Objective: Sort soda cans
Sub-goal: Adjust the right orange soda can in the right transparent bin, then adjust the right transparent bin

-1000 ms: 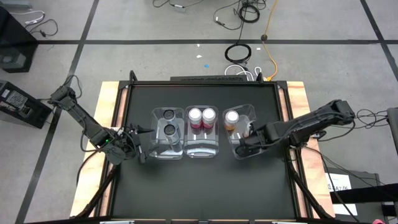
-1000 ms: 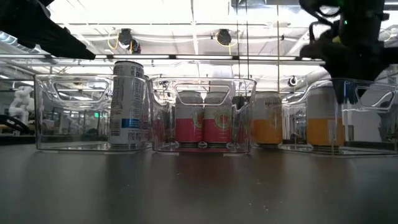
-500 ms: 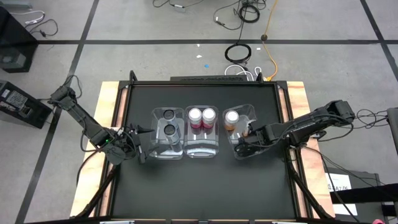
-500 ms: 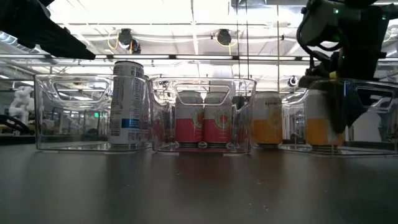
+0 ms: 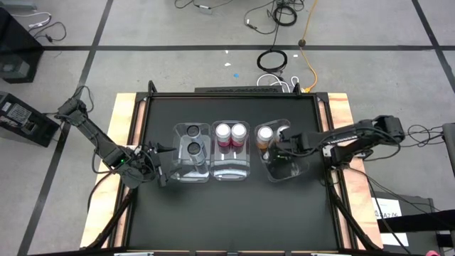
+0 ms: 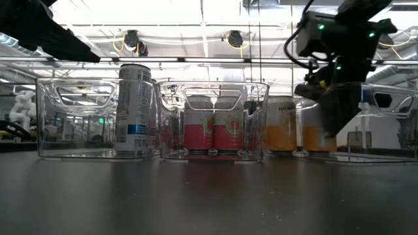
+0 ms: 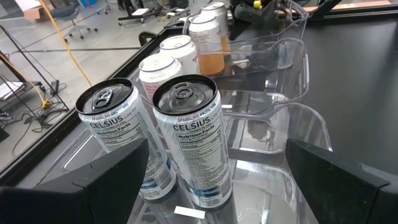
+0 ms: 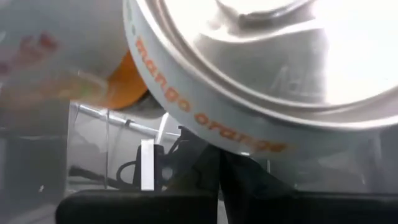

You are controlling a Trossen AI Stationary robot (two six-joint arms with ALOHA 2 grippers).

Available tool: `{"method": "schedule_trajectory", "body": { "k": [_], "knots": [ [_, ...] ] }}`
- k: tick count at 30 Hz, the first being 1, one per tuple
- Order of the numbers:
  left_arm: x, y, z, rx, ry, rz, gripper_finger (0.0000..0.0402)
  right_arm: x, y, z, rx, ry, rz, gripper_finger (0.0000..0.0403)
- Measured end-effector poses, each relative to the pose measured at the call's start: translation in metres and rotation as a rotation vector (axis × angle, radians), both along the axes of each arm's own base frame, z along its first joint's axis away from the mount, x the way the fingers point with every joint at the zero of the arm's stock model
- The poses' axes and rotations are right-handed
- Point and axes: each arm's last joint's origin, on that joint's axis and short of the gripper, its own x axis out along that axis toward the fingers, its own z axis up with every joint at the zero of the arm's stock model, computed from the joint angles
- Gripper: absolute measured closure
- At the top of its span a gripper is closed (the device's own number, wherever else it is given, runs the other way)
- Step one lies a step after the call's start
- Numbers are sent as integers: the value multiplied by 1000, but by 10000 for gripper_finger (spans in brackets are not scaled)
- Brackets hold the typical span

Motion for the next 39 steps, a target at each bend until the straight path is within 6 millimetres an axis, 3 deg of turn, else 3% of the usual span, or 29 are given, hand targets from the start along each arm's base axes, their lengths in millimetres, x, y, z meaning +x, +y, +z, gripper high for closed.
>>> {"method": "schedule_trajectory", "body": {
  "k": [7,15,22,30,39],
  "knots": [
    [0,0,0,-5,-5,0,15,12,-15,-8,-6,-15,27,403],
    [1,-1,1,-11,-11,-1,15,12,-14,-9,46,-17,32,403],
    [1,-1,1,-13,-10,-3,15,13,-7,25,11,-76,60,403],
    [1,-1,1,-15,-9,-6,15,-6,-5,72,23,29,44,403],
    [1,-1,1,-15,-9,-6,15,-33,9,80,36,172,-98,403]
  ]
}}
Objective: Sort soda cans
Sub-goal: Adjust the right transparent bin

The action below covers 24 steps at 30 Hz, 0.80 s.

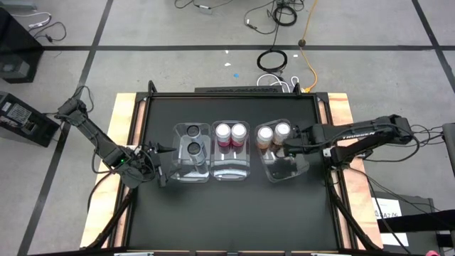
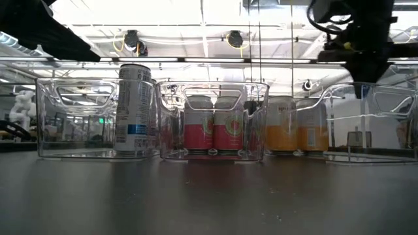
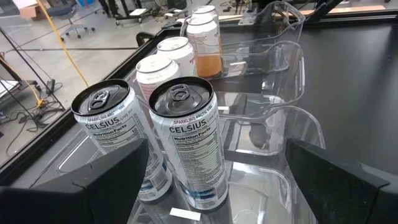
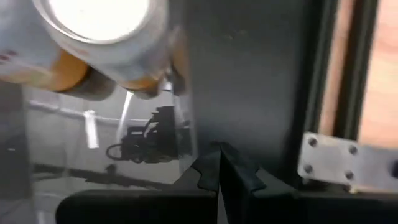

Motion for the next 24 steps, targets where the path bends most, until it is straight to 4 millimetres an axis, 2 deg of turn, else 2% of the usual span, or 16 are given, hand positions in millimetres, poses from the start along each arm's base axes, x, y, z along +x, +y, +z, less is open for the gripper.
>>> {"method": "schedule_trajectory", "body": {
  "k": [5,17,24],
  "knots": [
    [0,0,0,1,1,0,15,-6,13,-7,30,21,-35,403],
    [0,0,0,2,1,0,15,-18,45,-42,77,-31,-81,403],
    [0,0,0,1,1,0,15,-5,56,-48,173,-163,-61,403]
  ]
}}
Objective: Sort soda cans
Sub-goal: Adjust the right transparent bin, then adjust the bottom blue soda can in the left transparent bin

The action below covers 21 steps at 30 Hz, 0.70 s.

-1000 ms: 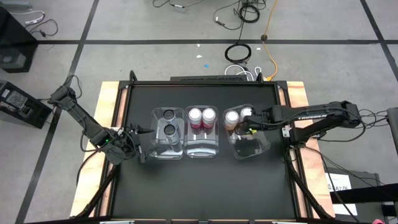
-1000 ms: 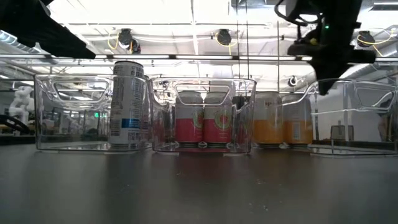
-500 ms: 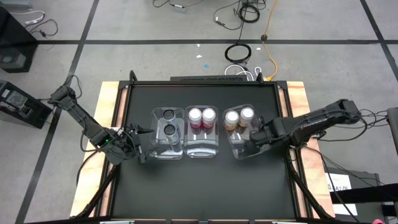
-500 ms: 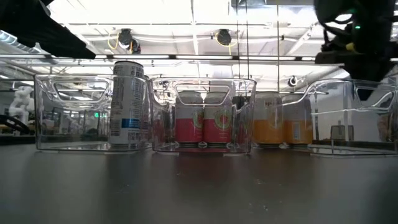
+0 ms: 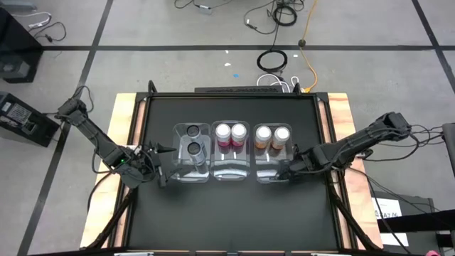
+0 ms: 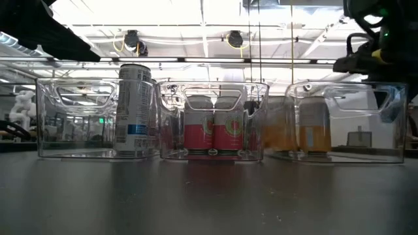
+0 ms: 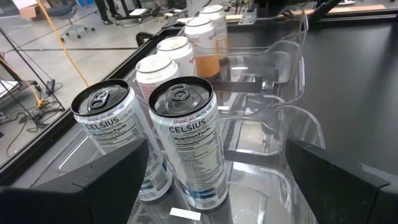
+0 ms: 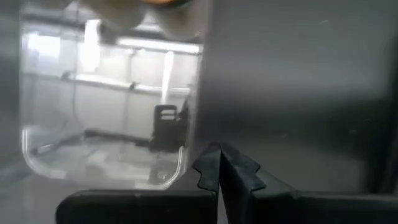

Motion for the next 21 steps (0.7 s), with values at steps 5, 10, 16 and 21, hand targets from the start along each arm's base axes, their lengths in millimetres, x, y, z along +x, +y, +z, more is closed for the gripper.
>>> {"method": "schedule_trajectory", "body": {
  "k": [5,10,16,21],
  "knots": [
    [0,0,0,0,0,0,15,4,1,1,11,-38,16,403],
    [0,0,1,-7,-8,0,15,-5,2,1,-21,26,2,403],
    [1,-1,1,-13,-14,0,15,-15,8,15,-77,92,-21,403],
    [1,-1,1,-12,-13,0,15,-17,17,39,-116,66,-3,403]
  ]
}}
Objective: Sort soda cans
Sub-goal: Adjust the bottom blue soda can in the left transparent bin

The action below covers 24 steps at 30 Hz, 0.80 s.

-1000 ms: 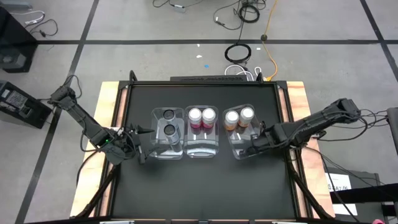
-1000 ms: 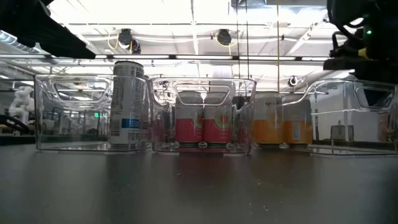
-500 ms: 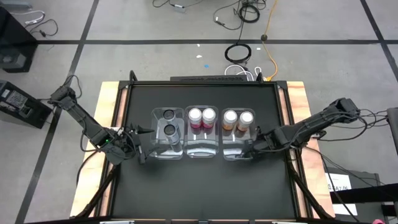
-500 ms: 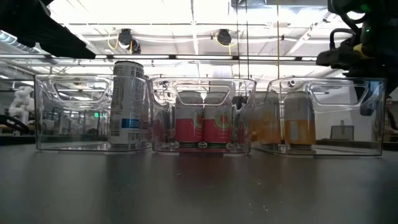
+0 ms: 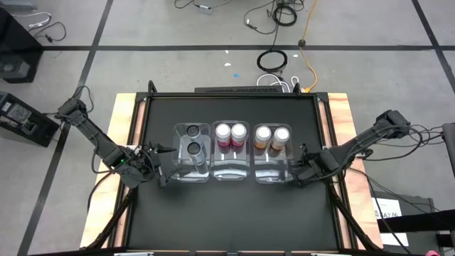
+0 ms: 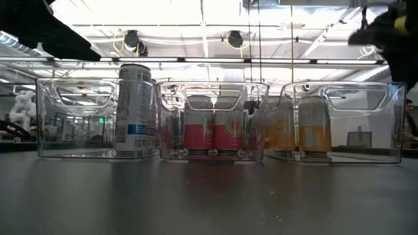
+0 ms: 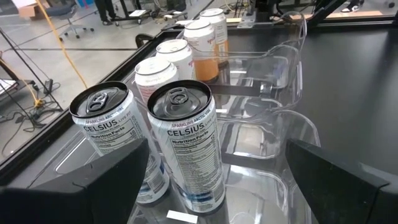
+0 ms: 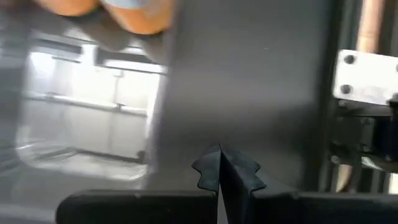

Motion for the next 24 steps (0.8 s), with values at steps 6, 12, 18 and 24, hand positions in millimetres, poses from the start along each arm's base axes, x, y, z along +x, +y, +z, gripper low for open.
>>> {"method": "schedule_trajectory", "body": {
  "k": [6,12,18,24],
  "knots": [
    [0,0,0,0,0,0,15,8,9,28,-53,-155,53,403],
    [1,-1,2,-22,-19,-3,15,14,12,50,-110,-254,126,403],
    [4,-7,6,-146,-35,-109,15,15,12,54,-125,-262,158,403],
    [7,-11,14,-280,-119,-121,15,16,16,51,-117,-274,193,403]
  ]
}}
